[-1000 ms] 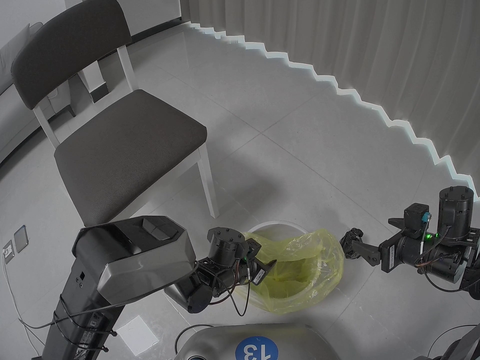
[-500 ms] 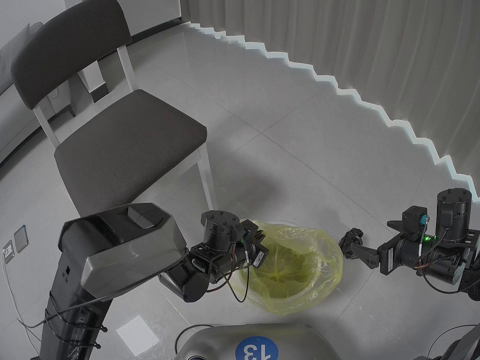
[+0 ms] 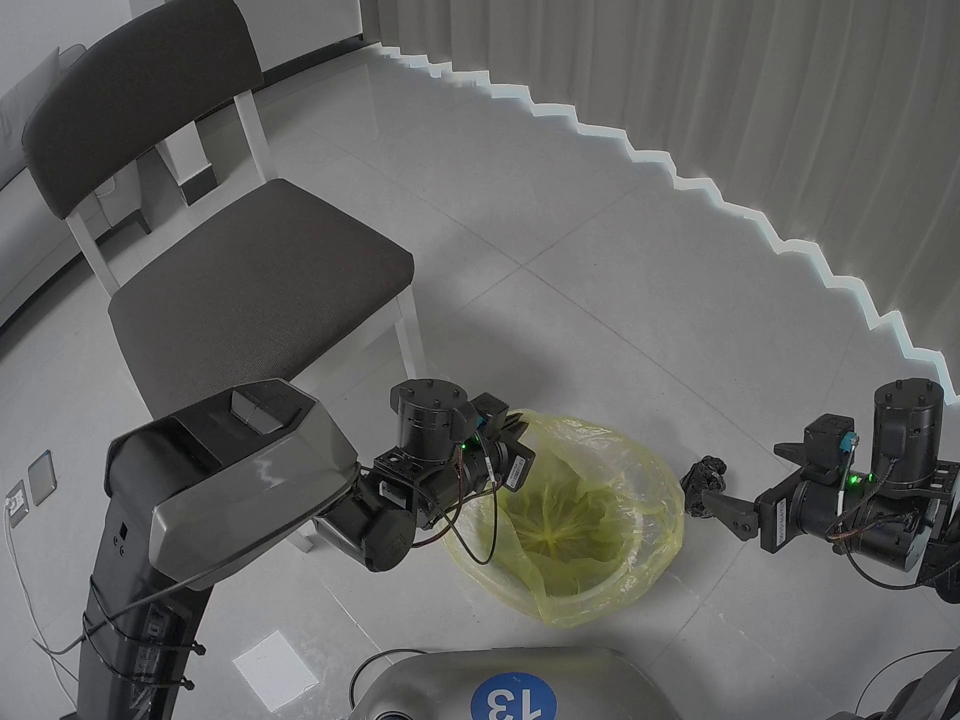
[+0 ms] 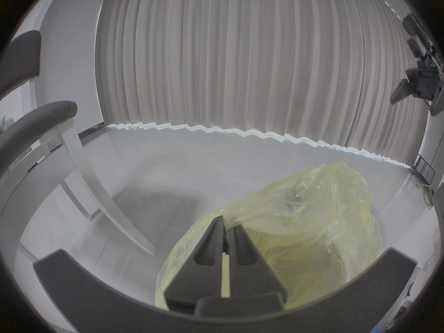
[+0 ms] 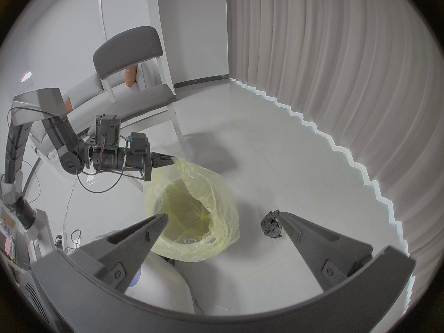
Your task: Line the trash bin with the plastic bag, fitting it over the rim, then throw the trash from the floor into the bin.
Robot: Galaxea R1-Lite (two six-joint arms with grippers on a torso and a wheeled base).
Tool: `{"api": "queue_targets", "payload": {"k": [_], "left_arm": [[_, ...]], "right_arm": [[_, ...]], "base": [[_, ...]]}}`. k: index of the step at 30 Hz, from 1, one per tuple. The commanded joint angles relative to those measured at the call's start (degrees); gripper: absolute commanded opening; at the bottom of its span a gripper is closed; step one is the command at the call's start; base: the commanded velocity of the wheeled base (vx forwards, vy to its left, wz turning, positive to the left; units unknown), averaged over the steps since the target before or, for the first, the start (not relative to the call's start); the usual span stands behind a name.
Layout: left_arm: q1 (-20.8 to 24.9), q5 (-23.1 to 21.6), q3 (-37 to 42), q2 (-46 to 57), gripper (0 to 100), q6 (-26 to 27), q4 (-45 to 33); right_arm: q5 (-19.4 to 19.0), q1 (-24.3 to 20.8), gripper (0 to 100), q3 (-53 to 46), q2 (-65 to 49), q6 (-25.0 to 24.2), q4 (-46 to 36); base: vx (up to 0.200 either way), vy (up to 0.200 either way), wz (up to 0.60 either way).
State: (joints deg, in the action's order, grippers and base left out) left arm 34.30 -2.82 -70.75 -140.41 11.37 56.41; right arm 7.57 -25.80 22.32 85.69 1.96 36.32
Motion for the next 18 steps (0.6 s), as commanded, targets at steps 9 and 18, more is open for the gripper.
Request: {"api": "queue_targets", "payload": {"k": [9, 18], "left_arm": [[0.85, -0.08, -6.06, -1.71, 0, -0.04, -2.27], [0.94, -0.08, -12.30, -4.08, 0, -0.04, -4.99]], "right_arm": [[-0.01, 0.04, 100, -0.35, -0.43, 0.15, -0.28], [-0.01, 0.22, 100, -1.32, -0.70, 0.23, 0.16]], "base": [[0.000, 0.000, 0.00], [0.000, 0.000, 0.00]]}}
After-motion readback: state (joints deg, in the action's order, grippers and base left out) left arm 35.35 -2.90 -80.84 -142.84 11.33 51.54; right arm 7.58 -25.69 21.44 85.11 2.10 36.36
